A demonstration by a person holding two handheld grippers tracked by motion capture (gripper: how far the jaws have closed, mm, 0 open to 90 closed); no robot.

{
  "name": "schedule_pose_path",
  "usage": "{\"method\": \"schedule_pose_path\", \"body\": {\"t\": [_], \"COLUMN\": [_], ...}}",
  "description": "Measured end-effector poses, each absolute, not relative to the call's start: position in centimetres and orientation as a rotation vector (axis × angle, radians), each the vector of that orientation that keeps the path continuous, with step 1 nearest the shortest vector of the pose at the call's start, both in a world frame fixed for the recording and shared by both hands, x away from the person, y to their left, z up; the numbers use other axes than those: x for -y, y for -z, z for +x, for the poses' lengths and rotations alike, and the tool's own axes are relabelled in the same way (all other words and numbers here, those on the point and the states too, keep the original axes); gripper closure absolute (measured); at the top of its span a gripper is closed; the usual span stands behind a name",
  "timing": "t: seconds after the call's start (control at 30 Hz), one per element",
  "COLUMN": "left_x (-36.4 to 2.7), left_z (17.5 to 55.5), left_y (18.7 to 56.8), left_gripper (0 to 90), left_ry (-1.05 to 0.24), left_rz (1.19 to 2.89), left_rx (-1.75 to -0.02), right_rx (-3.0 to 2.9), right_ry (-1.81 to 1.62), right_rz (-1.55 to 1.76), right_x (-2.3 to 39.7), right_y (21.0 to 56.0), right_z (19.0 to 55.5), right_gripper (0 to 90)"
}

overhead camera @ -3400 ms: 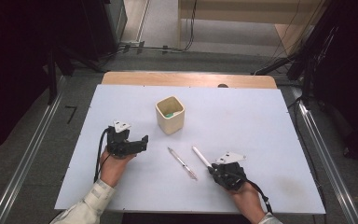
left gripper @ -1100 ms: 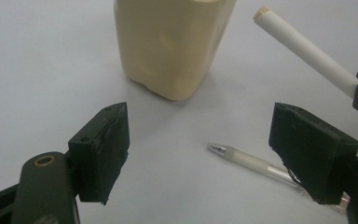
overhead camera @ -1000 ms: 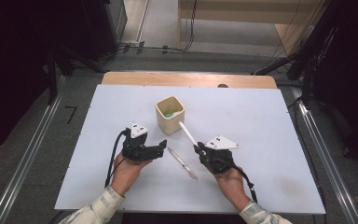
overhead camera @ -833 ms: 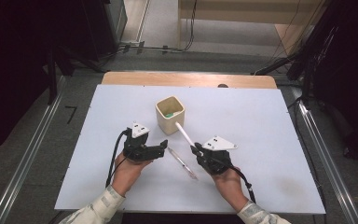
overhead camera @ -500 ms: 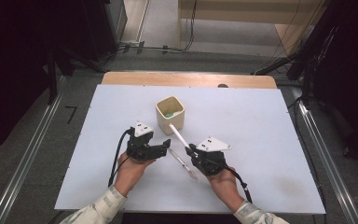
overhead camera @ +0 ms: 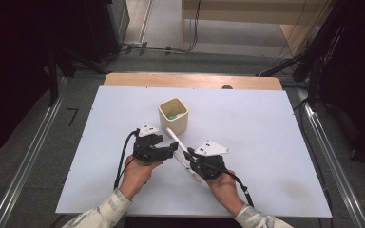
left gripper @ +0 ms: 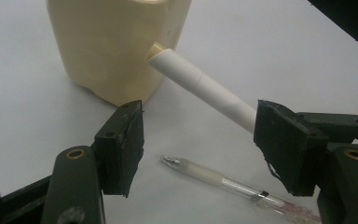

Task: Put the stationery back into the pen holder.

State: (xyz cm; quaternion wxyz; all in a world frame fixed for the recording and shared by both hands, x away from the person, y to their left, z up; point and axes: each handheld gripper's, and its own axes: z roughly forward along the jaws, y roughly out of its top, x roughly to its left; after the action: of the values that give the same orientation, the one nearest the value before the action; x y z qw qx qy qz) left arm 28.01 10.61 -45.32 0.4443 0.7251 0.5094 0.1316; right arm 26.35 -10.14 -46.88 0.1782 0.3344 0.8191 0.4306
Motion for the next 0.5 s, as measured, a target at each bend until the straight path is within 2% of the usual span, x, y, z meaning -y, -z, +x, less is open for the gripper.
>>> {"method": "schedule_pose_path", "body": {"t": [0.5], "left_x": [-9.74], "left_z": [28.24], "left_y": [45.59], "left_gripper": [36.9], "left_ry": [-0.269], "left_rz": [1.792], "left_rx": [-1.257], "right_rx": [-2.323], "right_ry": [-1.233], "right_rz": [0.923], "right_x": [9.44], "right_y": [47.04], "right_z": [26.07], "right_gripper": [76.6]}}
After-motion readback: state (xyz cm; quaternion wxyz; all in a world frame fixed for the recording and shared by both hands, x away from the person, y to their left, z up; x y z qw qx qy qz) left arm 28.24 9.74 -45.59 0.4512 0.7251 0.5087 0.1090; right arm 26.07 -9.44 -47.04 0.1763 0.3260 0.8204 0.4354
